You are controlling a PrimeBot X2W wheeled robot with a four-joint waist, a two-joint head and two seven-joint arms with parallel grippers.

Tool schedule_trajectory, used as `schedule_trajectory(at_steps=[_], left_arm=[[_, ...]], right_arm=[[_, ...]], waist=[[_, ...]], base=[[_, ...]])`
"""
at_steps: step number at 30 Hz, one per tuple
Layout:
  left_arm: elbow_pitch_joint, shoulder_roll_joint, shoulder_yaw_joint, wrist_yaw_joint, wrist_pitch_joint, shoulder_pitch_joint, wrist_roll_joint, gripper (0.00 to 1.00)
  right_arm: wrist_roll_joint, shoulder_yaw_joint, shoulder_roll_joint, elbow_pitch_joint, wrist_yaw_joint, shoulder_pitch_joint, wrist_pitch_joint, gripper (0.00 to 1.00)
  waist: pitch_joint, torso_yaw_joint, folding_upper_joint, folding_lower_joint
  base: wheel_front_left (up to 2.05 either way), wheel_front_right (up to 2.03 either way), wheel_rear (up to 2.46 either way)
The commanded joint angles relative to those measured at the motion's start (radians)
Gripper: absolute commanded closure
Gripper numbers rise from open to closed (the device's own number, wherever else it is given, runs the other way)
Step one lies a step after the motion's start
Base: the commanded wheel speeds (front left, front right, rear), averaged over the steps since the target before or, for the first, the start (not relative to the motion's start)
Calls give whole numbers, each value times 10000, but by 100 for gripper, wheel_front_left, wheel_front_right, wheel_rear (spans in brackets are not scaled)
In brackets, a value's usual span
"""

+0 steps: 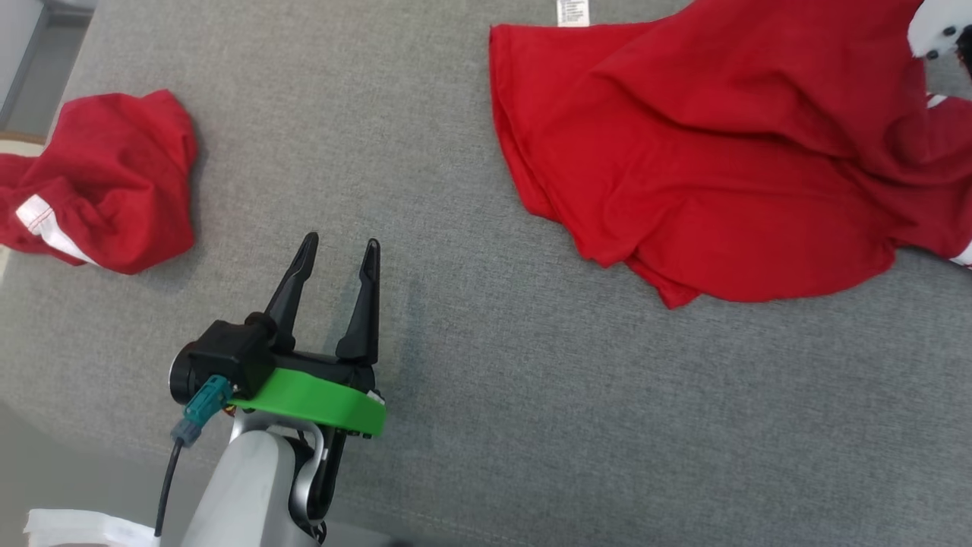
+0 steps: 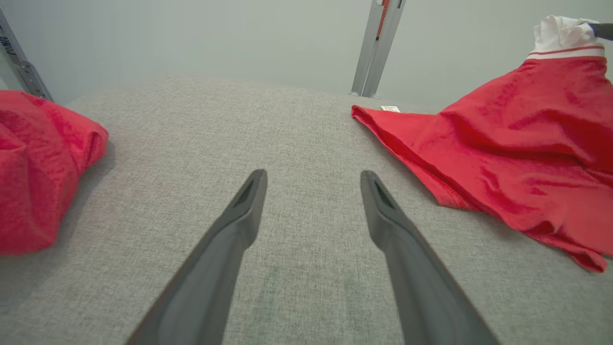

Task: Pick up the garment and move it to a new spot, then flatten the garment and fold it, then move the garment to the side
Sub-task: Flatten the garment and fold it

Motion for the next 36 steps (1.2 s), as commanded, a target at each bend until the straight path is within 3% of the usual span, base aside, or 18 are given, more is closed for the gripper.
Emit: schedule_trajectory(at_steps=[1, 8, 9, 10, 18, 27, 36], left_arm=[[31, -20, -37, -26, 10, -211, -72, 0], [64, -25, -380, -26, 10, -521, -61, 0], [63, -26, -413, -26, 10, -554, -42, 0], [71, -27, -435, -26, 10, -575, -14, 0], [170, 16, -302, -26, 10, -304, 84, 0], [212, 206, -50, -26, 10, 298, 186, 0], [110, 341, 69, -24, 10, 690, 248, 0]], right_arm=[[-171, 42, -141, 282, -1, -387, -424, 100], [-824, 473, -493, 1878, -3, -1550, -1916, 100], [-894, 416, -525, 2198, -3, -1651, -1990, 62], [-895, 362, -487, 2589, -3, -1709, -1951, 0], [-742, 755, 46, 3542, -1, -1661, -2732, 0], [513, 1564, 540, 2831, -3, 89, -3098, 0], [1396, 2673, 93, 2363, -3, 2055, -1536, 0]], waist=[[345, 282, 0, 0], [569, 449, 0, 0], [597, 469, 0, 0], [607, 479, 0, 0], [34, 109, 0, 0], [-1446, -1029, 0, 0], [-1962, -1758, 0, 0]], base=[[0, 0, 0], [0, 0, 0], [0, 0, 0], [0, 0, 0], [0, 0, 0], [0, 0, 0], [0, 0, 0]])
